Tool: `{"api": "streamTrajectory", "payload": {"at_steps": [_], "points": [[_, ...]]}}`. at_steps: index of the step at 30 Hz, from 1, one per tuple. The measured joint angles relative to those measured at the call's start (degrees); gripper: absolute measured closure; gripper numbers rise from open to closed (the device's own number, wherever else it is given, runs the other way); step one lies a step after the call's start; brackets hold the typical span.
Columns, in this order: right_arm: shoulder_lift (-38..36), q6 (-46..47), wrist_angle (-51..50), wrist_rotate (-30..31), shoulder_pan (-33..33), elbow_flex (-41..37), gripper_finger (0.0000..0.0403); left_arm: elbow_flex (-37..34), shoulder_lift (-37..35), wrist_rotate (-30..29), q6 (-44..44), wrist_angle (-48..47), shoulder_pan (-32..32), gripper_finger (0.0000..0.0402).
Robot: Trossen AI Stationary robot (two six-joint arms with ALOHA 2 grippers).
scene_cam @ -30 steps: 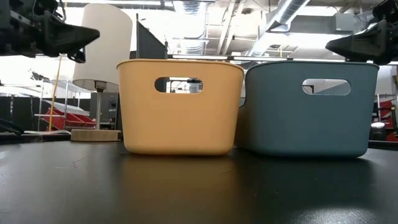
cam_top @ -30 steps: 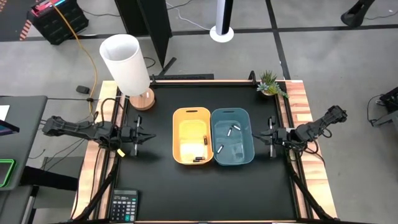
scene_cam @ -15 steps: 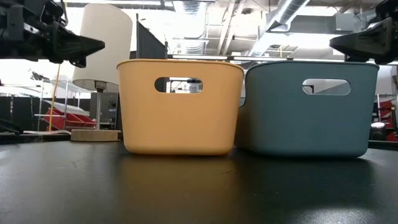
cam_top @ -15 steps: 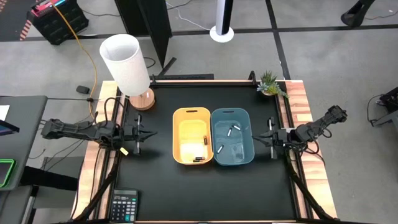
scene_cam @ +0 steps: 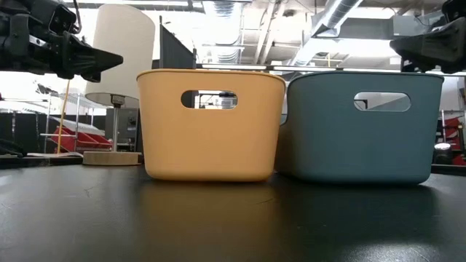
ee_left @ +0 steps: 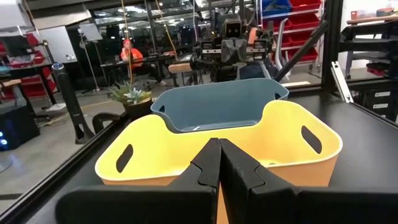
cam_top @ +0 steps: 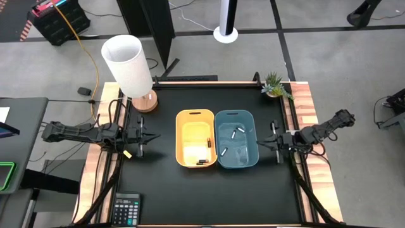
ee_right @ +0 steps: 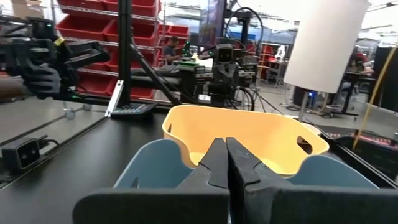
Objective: Sort batteries
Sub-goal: Return to Home Position
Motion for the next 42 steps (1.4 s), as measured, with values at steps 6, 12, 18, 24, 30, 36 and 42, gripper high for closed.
{"api": "streamTrajectory", "payload": {"at_steps": [6,12,18,24,30,36,42], "points": [[0.0,0.34,0.83,-7.21,-7.54,0.0,0.0399,0.0,0.0,0.02,0.04,0.0,0.0,0.0401],[0.02,2.09,-0.11,-15.53,-15.73,0.0,0.0399,-0.02,0.0,0.04,-2.04,-0.41,0.0,0.0402],[0.0,5.74,-1.86,-21.24,-22.08,0.0,0.0398,-0.02,0.02,-0.15,-5.82,-2.86,0.0,0.0402],[0.7,8.71,-3.14,-21.48,-24.13,0.0,0.0385,-0.02,0.02,-2.65,-10.42,-6.47,0.0,0.0402],[0.63,13.04,-3.19,-21.5,-24.14,0.0,0.0374,0.67,0.04,-2.67,-8.37,-7.82,0.0,0.0402],[0.63,13.05,-3.23,-21.48,-24.12,0.0,0.0372,0.68,0.02,-2.71,-8.9,-7.85,0.0,0.0401],[0.63,13.01,-3.28,-21.48,-24.12,0.0,0.0372,0.7,0.04,-2.73,-8.98,-7.98,0.0,0.0401]]}}
